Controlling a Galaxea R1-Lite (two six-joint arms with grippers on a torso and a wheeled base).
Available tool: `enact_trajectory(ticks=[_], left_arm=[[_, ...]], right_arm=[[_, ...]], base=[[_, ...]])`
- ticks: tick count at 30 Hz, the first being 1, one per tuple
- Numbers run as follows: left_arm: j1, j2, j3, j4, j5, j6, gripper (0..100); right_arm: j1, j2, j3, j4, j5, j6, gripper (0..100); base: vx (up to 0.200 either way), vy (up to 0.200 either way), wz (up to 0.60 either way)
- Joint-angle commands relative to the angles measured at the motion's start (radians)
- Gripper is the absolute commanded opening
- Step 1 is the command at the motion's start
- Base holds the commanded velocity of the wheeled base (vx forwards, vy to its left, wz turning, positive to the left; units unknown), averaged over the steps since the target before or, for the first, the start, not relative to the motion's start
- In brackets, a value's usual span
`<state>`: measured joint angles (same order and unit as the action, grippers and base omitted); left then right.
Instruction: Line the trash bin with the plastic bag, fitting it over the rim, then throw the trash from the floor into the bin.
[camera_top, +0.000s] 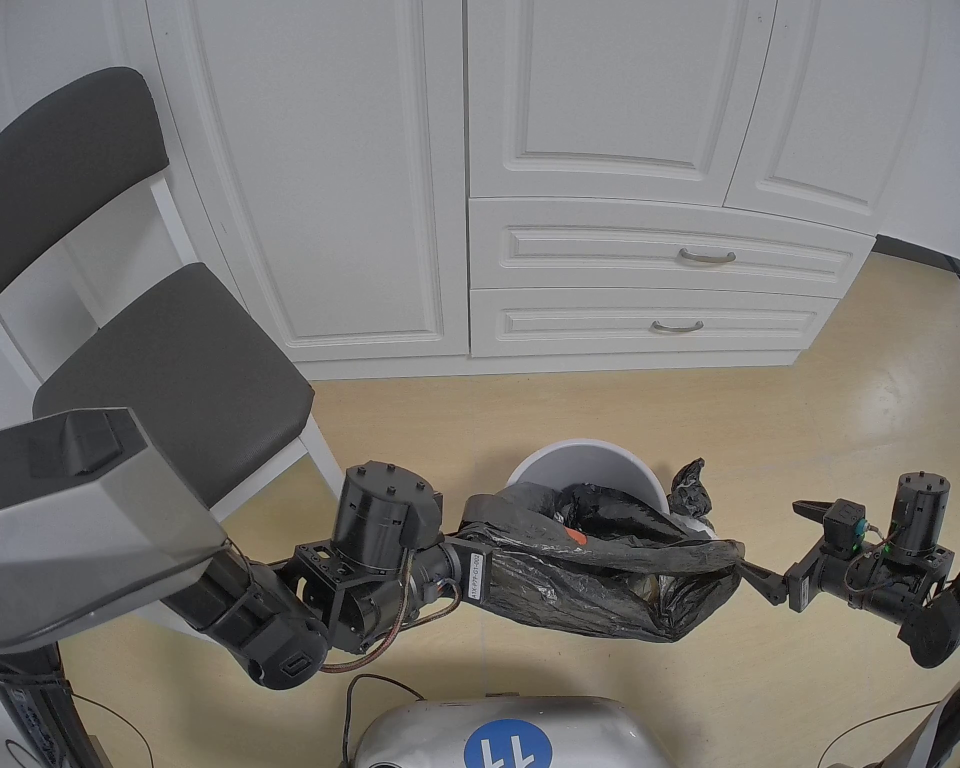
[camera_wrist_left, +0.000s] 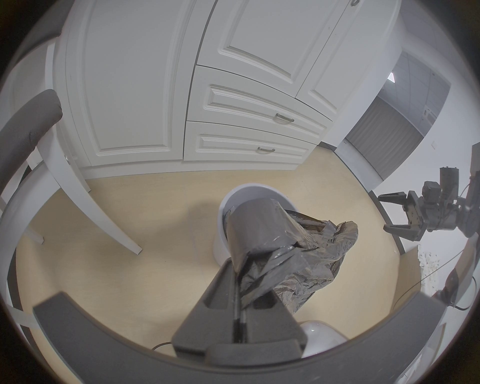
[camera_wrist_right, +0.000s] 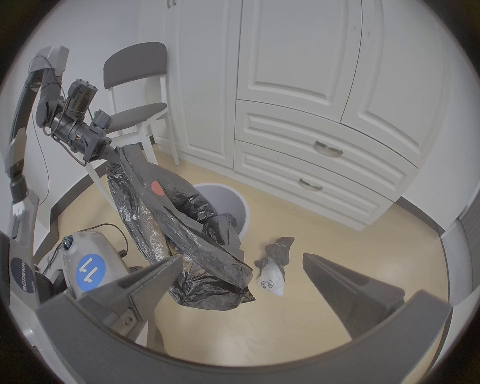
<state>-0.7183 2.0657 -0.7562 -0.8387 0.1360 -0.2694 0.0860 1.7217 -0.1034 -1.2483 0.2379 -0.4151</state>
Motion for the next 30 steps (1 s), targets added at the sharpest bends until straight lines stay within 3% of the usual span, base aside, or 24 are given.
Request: enact_trajectory(ticks=[1,2,3,4,8,14,17,24,28,30], left_arm=[[-0.001,0.005,0.0,0.0,0.001,-0.001,0],[-0.001,0.007,0.001,0.0,0.001,-0.001,0],[-0.001,0.005,0.001,0.0,0.001,-0.001,0],[0.0,0.004,0.003,0.0,0.001,-0.001,0],[0.002,-0.004,0.015,0.0,0.001,-0.001,0],[-0.001,-0.013,0.029,-0.002,0.001,-0.001,0],[-0.001,-0.019,0.031,0.0,0.001,-0.001,0],[-0.003,-0.038,0.044,0.0,0.013,-0.002,0],[-0.003,-0.036,0.047,0.0,0.025,-0.004,0],[-0.012,-0.036,0.06,-0.002,0.025,-0.002,0]], right_arm=[[-0.012,-0.16,-0.111,0.207,0.003,0.052,100],[-0.003,-0.241,-0.179,0.383,0.003,0.116,100],[-0.003,-0.249,-0.185,0.398,0.004,0.122,100],[0.005,-0.32,-0.263,0.593,0.004,0.174,100],[0.005,-0.392,-0.384,0.895,0.028,0.196,100],[0.046,-0.386,-0.403,0.9,0.041,0.19,100],[0.123,-0.353,-0.449,0.857,0.028,0.176,100],[0.132,-0.353,-0.469,0.872,0.018,0.032,100],[0.138,-0.36,-0.446,0.879,-0.028,0.015,100],[0.149,-0.363,-0.437,0.895,-0.081,0.016,100]], base=[[0.0,0.0,0.0],[0.0,0.0,0.0],[0.0,0.0,0.0],[0.0,0.0,0.0],[0.0,0.0,0.0],[0.0,0.0,0.0],[0.0,0.0,0.0],[0.0,0.0,0.0],[0.0,0.0,0.0],[0.0,0.0,0.0]])
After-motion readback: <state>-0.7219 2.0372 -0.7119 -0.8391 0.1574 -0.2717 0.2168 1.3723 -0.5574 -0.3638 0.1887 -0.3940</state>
